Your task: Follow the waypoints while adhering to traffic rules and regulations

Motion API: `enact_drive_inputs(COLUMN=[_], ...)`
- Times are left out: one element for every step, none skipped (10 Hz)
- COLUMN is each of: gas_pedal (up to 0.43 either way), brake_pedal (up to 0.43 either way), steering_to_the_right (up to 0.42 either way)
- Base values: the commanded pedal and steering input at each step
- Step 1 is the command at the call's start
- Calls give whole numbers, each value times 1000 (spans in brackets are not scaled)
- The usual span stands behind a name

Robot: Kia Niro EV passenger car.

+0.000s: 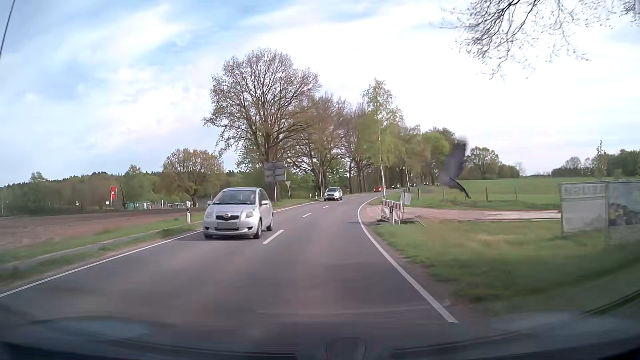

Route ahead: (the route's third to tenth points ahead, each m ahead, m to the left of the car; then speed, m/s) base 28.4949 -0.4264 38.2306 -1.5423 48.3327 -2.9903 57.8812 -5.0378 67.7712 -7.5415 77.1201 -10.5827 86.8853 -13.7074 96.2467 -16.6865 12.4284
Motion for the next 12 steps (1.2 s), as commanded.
enact_drive_inputs(gas_pedal=[150,150,150,157,189,189,189,197,197,197,197,209], brake_pedal=[0,0,0,0,0,0,0,0,0,0,0,0], steering_to_the_right=[4,5,7,6,8,9,13,19,20,21,21,21])
